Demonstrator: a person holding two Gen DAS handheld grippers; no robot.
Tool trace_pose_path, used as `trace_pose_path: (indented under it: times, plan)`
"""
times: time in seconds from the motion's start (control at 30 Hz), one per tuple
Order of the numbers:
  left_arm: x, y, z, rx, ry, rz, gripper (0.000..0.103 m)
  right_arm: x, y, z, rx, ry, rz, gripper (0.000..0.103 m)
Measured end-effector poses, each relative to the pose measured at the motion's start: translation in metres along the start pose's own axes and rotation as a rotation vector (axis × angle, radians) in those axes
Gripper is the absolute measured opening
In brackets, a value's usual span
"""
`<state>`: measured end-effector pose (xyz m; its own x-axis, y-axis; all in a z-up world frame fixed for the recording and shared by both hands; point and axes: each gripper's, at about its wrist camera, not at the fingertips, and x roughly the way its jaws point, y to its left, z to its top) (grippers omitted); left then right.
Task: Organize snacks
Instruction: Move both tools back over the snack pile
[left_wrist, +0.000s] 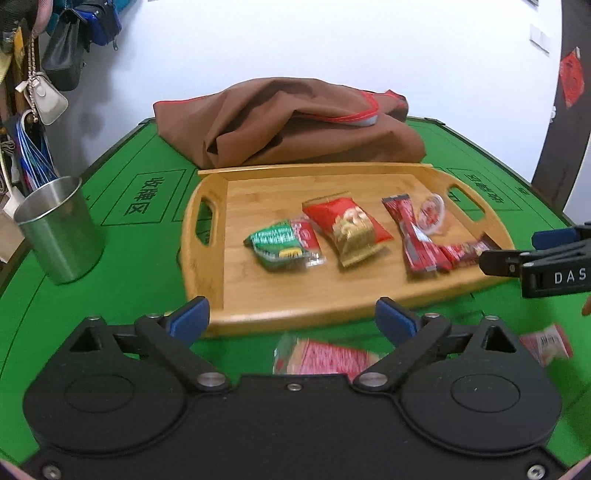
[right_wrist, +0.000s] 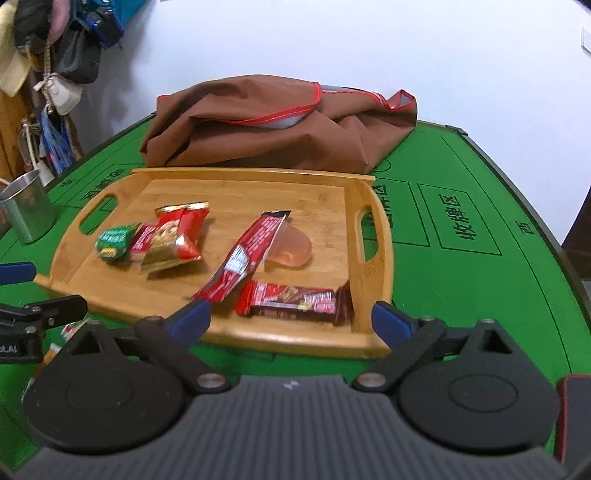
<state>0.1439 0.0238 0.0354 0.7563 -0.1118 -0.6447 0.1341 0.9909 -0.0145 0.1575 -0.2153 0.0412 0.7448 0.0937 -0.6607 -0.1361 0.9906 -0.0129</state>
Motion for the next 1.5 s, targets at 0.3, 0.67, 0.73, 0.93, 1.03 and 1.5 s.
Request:
trace_pose_path:
  times: [0.3,0.67,0.73,0.93,1.03,1.5]
  plan:
    - [-0.032,-0.002,-0.038,0.022,0.002,-0.002,0.101,-0.023,0.003,-0.030,-0.042,0.013,-0.011,0.103]
    - [-0.040,-0.001,-0.076,0.047,0.011,0.002,0.102,-0.039,-0.004,-0.067,-0.076,0.008,-0.071,0.103]
    - [-0.039,-0.002,-0.080,0.051,0.015,0.002,0.102,-0.039,-0.008,-0.072,-0.067,0.015,-0.071,0.103]
    - [-0.040,-0.005,-0.088,0.064,0.012,0.007,0.102,-0.039,-0.010,-0.083,-0.070,0.020,-0.081,0.103]
    - [-0.040,-0.004,-0.087,0.058,0.018,-0.003,0.102,-0.037,-0.011,-0.088,-0.056,0.030,-0.067,0.103]
    - [-0.027,0.002,-0.080,0.002,0.048,-0.010,0.090,-0.029,-0.021,-0.098,0.016,0.037,-0.032,0.103]
